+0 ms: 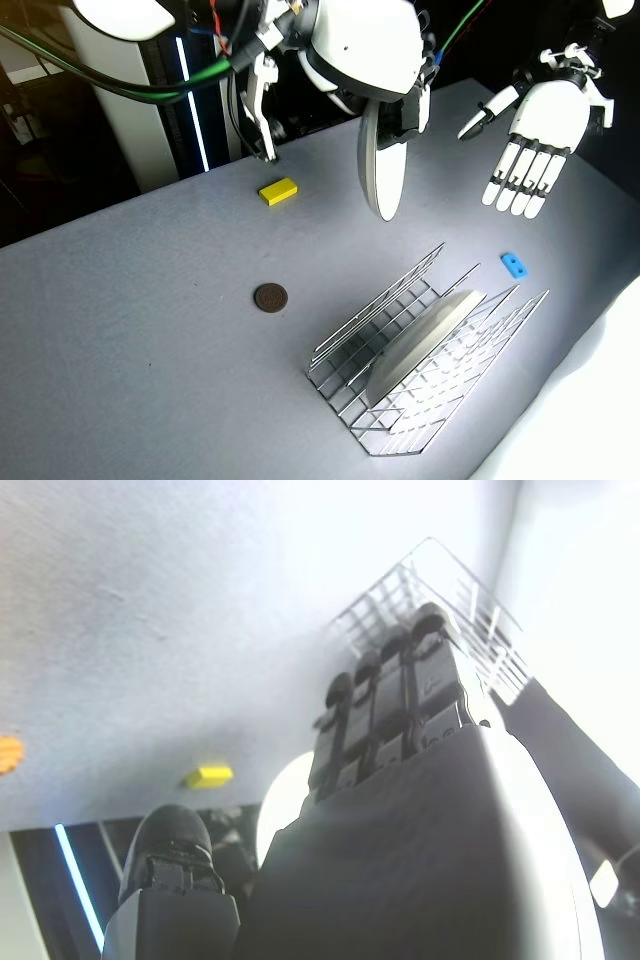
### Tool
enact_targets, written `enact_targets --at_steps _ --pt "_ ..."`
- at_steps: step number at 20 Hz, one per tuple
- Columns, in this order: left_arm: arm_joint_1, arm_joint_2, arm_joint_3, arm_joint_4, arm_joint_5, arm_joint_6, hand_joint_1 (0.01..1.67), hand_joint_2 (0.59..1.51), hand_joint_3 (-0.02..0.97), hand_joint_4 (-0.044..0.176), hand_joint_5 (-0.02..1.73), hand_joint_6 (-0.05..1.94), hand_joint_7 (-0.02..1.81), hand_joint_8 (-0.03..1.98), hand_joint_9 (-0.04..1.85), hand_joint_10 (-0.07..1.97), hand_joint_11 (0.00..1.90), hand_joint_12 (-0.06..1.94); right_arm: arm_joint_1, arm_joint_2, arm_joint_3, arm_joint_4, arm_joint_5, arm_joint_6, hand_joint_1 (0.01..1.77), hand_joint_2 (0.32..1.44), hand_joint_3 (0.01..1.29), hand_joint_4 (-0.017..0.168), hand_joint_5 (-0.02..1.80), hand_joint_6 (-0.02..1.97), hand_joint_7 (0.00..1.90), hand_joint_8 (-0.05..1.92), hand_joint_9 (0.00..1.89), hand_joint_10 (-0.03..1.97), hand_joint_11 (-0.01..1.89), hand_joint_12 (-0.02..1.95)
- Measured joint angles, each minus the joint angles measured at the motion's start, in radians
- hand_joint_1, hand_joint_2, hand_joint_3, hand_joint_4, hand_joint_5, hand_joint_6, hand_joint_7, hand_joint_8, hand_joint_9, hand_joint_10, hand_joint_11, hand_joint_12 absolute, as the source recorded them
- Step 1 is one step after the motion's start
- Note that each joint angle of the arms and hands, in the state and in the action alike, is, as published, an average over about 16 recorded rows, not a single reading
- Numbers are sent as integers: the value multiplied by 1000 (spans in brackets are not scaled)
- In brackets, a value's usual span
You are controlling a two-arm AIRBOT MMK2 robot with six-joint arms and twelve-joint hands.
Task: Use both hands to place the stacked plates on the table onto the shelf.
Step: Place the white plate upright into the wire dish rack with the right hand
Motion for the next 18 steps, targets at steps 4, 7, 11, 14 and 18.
enact_targets --at_steps 4,7,11,14,18 --pt "-2 0 0 0 5 0 15 1115 15 -1 22 6 20 2 17 9 15 9 48 18 34 113 -37 2 1228 998 12 -4 985 887 1171 707 1355 107 976 1152" --pt "-3 0 -1 1 8 0 15 1115 15 -1 21 6 19 2 17 9 15 9 67 23 68 169 -54 10 1239 997 12 -4 996 849 1193 635 1336 190 982 1161" --pt "-4 0 -1 2 12 0 15 1115 15 -2 21 7 19 2 18 9 15 9 77 25 116 211 -70 23 1252 995 12 -4 1002 813 1192 638 1312 247 980 1159" --pt "-5 0 -2 3 12 -1 15 1115 15 -2 21 7 20 2 18 9 15 9 74 26 149 221 -76 37 1262 995 12 -4 1004 794 1190 641 1290 279 979 1155" --pt "-7 0 -2 3 12 -1 16 1115 15 -1 21 7 20 2 18 9 16 9 64 26 186 222 -80 62 1273 994 12 -5 1005 770 1186 646 1275 310 983 1148"
